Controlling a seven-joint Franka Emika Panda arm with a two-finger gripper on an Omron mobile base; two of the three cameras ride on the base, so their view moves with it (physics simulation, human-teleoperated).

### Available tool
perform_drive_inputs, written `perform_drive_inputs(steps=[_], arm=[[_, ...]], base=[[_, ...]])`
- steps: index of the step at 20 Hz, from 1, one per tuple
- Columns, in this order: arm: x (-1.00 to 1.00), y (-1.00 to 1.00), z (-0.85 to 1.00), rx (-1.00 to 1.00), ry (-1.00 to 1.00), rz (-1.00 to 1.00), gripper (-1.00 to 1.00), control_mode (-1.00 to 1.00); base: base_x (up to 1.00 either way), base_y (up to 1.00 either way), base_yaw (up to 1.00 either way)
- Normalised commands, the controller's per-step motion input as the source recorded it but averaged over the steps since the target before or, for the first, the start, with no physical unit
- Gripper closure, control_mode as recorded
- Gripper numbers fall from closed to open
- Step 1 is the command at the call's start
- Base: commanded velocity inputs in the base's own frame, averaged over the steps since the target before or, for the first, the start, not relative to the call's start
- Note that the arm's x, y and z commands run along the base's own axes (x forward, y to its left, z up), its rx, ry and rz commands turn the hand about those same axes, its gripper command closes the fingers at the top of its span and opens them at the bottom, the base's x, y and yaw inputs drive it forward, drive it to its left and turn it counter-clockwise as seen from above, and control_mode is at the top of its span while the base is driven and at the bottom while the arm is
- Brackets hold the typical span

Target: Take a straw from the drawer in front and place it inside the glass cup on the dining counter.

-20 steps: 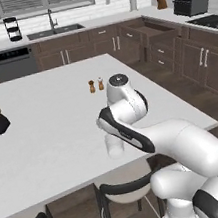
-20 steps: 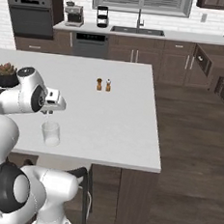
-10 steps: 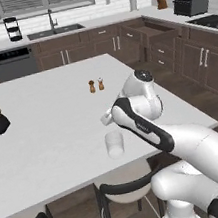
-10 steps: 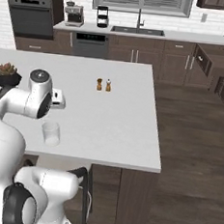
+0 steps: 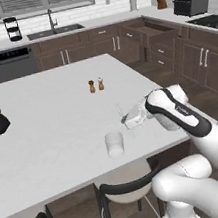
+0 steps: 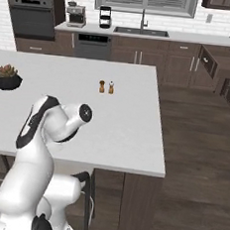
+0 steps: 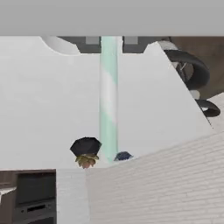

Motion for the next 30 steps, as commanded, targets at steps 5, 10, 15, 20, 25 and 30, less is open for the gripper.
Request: perform_drive_inputs(steps=[5, 10, 15, 20, 25, 30], arm=[[0.0, 0.1, 0.0, 0.33, -0.12, 0.36, 1.0, -1.0], [0.0, 0.22, 0.01, 0.23, -0.18, 0.23, 1.0, -1.0], [0.03, 0.06, 0.05, 0.09, -0.15, 0.09, 1.0, -1.0], [0.16, 0.0, 0.0, 0.0, 0.0, 0.0, 1.0, -1.0], [0.27, 0.04, 0.0, 0.0, 0.0, 0.0, 1.0, -1.0], [0.34, 0.11, -0.03, 0.0, 0.0, 0.0, 1.0, -1.0]], base=[[0.0, 0.0, 0.0], [0.0, 0.0, 0.0], [0.0, 0.0, 0.0], [0.0, 0.0, 0.0], [0.0, 0.0, 0.0], [0.0, 0.0, 0.0]])
